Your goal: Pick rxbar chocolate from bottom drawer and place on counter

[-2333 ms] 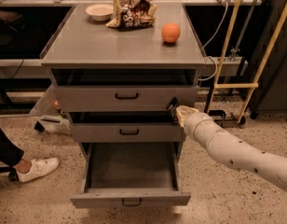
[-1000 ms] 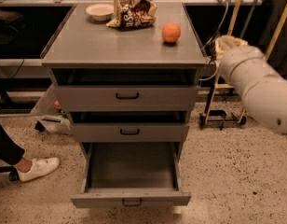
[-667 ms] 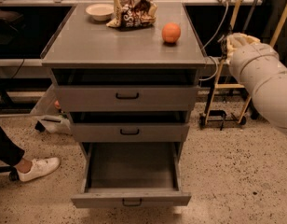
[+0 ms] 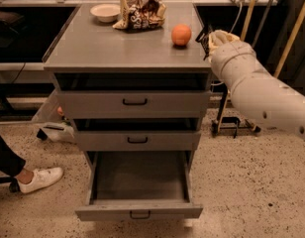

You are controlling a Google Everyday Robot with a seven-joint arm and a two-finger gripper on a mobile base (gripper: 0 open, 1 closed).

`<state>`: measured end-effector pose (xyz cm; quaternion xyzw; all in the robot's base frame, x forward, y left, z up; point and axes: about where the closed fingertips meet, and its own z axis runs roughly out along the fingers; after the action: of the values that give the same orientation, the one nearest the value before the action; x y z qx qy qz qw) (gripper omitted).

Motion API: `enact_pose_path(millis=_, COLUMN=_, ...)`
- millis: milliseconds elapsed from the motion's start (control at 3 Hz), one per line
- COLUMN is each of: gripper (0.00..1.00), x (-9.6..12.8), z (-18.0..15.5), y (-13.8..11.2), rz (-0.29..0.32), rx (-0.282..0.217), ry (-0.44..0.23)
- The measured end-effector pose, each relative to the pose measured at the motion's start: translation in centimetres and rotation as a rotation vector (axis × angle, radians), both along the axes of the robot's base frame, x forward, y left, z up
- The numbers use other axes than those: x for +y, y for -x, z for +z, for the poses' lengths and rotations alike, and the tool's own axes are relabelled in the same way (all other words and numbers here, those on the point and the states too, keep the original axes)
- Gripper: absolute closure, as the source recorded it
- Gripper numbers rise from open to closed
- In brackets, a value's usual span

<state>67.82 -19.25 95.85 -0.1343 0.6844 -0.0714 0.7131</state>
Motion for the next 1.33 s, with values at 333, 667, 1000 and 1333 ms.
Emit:
enact_pose_path(millis=333, gripper=1.00, x=5.0, z=1.3, y=-4.5, rz=0.079, rx=-0.036, ry=0.020)
enact_pose_path(millis=667, gripper=1.00, x=9.5, z=1.3, y=-8.9, rz=0.132, rx=-0.030, ry=0.062)
enact_pose_path(millis=1000, gripper=1.00, x=11.7, z=-1.1, y=-11.9, rz=0.166, rx=0.024, ry=0.105)
enact_pose_path(millis=1333, gripper=1.00, x=12.3, z=-4.4, y=-13.4, rz=0.192, rx=0.089, ry=0.153)
